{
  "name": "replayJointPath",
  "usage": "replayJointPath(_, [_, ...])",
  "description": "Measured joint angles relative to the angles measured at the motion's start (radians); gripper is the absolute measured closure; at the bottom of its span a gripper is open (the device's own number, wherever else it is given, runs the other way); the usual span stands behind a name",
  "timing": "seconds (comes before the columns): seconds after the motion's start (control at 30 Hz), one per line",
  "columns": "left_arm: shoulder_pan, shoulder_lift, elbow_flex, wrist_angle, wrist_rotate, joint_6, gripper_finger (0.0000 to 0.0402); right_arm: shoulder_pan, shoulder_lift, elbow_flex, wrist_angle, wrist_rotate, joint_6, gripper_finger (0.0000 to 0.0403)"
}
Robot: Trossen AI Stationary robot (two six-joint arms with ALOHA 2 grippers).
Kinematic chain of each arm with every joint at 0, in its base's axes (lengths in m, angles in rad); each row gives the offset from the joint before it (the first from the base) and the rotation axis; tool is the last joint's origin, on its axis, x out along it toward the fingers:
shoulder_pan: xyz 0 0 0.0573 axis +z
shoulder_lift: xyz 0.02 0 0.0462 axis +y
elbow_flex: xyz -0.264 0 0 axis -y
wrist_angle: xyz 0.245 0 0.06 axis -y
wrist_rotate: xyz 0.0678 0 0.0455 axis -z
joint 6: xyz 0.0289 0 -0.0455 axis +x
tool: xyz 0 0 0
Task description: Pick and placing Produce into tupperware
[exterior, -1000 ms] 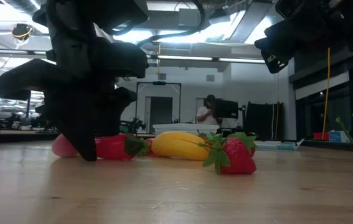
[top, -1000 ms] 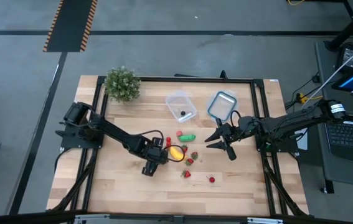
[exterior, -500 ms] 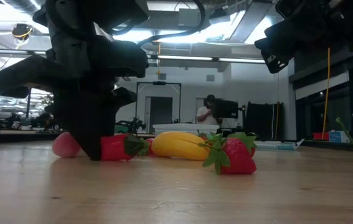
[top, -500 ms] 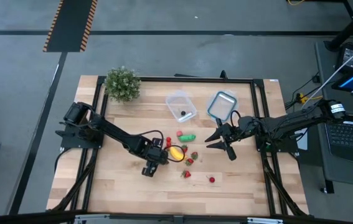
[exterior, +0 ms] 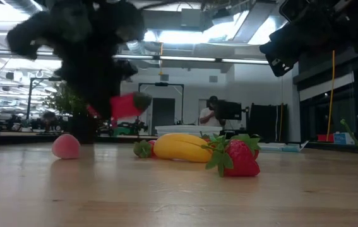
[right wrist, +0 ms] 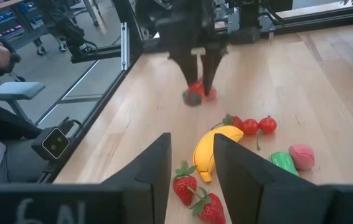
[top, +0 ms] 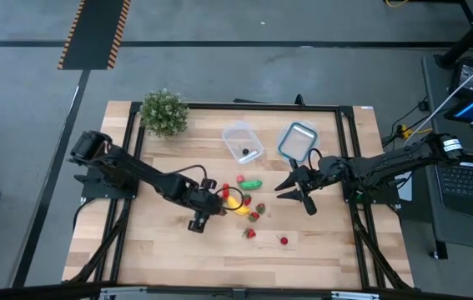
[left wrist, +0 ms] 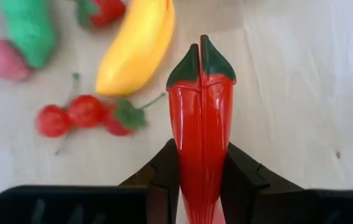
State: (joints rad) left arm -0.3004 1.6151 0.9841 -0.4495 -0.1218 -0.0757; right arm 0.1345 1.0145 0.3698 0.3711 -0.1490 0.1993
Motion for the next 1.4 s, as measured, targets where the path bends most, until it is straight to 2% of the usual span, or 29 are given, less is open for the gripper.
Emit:
replayJointPath(0.3, [-0.004, -0.201, -0.008, -0.031, -0.060, 0.000, 0.0328, 0.000, 0.000, 0.000, -0.017, 0.000, -0.002, 0.0281])
replayJointPath(0.5, [-0.008, -0.338, -0.102, 0.000, -0.105, -0.045, 0.0328, 0.002, 0.000, 0.000, -0.026, 0.000, -0.001, 0.0281])
replayJointPath(0.73, [-0.010, -0.462, -0.305, 0.288, -0.106, -0.046, 0.0328, 0.002, 0.000, 0.000, -0.033, 0.000, -0.001, 0.0281])
replayJointPath(0.97, [-0.010, -0.497, -0.510, 0.655, -0.097, -0.046, 0.0328, 0.002, 0.000, 0.000, -0.032, 0.000, -0.001, 0.0281])
replayJointPath(1.1, [-0.009, -0.497, -0.585, 0.856, -0.042, -0.027, 0.0328, 0.002, 0.000, 0.000, -0.033, 0.000, -0.001, 0.0281])
replayJointPath(1.27, [-0.010, -0.497, -0.630, 0.963, 0.013, -0.023, 0.0328, 0.002, 0.000, 0.000, -0.033, 0.000, -0.001, 0.0281])
replayJointPath(1.4, [-0.009, -0.497, -0.637, 0.978, -0.001, -0.022, 0.0328, 0.002, 0.000, 0.000, -0.033, 0.000, -0.001, 0.0281])
